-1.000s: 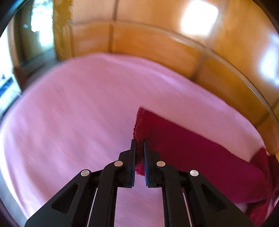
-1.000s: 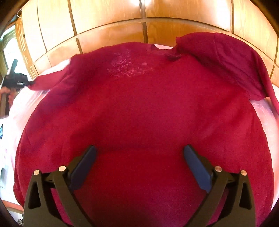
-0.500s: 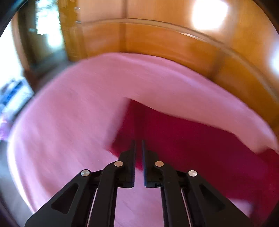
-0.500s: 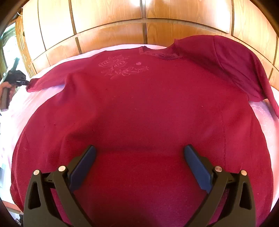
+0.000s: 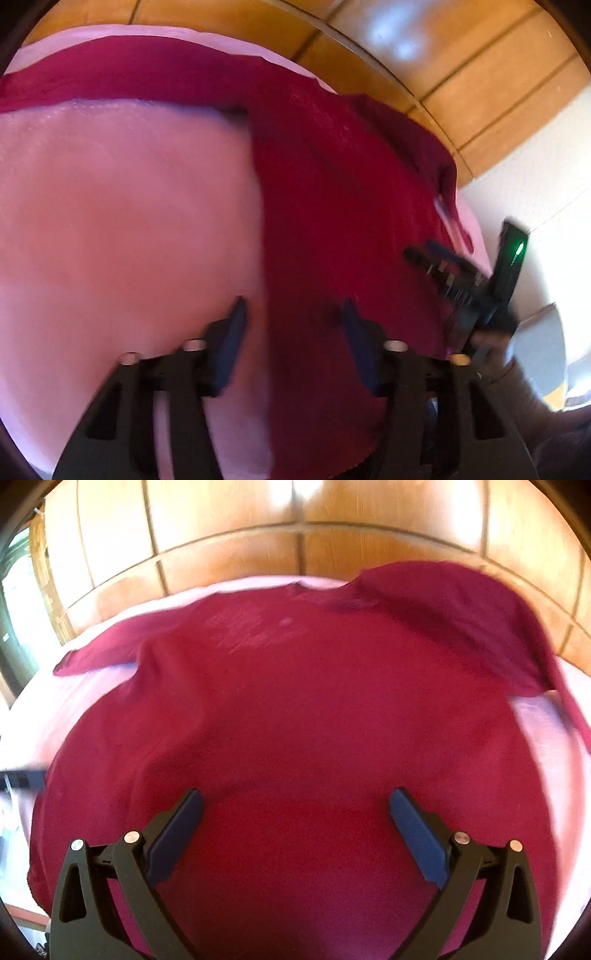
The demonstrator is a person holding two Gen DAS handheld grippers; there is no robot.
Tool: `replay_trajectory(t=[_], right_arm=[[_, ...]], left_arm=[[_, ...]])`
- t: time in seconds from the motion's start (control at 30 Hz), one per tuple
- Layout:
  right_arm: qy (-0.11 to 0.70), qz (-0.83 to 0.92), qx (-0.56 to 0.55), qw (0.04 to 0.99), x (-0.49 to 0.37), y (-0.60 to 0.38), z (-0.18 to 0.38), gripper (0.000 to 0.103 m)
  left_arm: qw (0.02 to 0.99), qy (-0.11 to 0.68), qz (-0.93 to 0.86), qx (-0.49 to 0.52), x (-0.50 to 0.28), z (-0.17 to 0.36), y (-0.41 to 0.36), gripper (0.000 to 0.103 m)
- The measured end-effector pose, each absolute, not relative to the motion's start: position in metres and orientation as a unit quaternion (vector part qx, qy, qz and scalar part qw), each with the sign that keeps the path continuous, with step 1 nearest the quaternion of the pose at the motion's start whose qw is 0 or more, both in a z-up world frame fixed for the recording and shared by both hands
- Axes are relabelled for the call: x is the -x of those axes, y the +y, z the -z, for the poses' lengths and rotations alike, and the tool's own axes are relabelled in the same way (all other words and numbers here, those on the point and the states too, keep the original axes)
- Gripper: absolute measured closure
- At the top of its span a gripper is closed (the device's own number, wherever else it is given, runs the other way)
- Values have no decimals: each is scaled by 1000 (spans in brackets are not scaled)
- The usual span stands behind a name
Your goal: Fold small clothes
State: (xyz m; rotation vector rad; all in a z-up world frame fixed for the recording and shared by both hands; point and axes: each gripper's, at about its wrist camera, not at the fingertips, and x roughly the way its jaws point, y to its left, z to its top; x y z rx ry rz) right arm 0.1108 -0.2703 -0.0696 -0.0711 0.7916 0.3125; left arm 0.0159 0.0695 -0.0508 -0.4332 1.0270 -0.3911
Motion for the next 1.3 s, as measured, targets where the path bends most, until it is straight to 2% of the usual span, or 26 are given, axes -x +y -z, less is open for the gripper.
replay_trajectory(t=[0.03, 0.17, 0.33, 0.43, 0.5, 0.53, 0.57, 0.67, 0.8, 0.87, 0.97, 1.13, 1.23, 1.3], right_arm=[[382, -137, 29, 913, -110, -280, 69, 2], [411, -105, -36, 905, -105, -328, 80, 2], [385, -108, 18, 916, -73, -321, 88, 2], [391, -106, 9, 914, -72, -323, 86, 2], [398, -115, 7, 910, -76, -326, 82, 3], [399, -115, 1, 909, -77, -331, 80, 7], [398, -107, -13, 911, -78, -341, 75, 16], [381, -51, -73, 920, -82, -391, 60, 30], [365, 41, -217, 904, -92, -498, 54, 38], [357, 93, -261, 892, -98, -544, 55, 48], [347, 188, -168, 903, -116, -575, 47, 48], [379, 235, 0, 895, -169, -588, 58, 46], [393, 223, 26, 892, -185, -605, 70, 37], [411, 217, 36, 884, -205, -613, 81, 37]], left_arm=[[831, 489, 185, 192, -17, 56, 65, 94], [840, 476, 169, 200, 2, 53, 75, 100], [834, 498, 124, 200, 14, 55, 90, 100], [869, 465, 72, 153, 10, 31, 83, 100], [887, 435, 61, 143, 6, 13, 77, 85], [896, 413, 68, 148, -3, 0, 73, 63], [903, 397, 69, 150, -8, -9, 68, 47], [914, 375, 87, 129, -36, -18, 37, 45], [913, 380, 109, 100, -69, -8, -4, 45], [908, 391, 123, 88, -88, 2, -24, 45], [907, 401, 120, 56, -112, 17, -47, 45], [895, 430, 110, 31, -140, 46, -55, 44], [896, 426, 116, 50, -140, 54, -46, 38], [896, 424, 124, 55, -140, 56, -46, 34]])
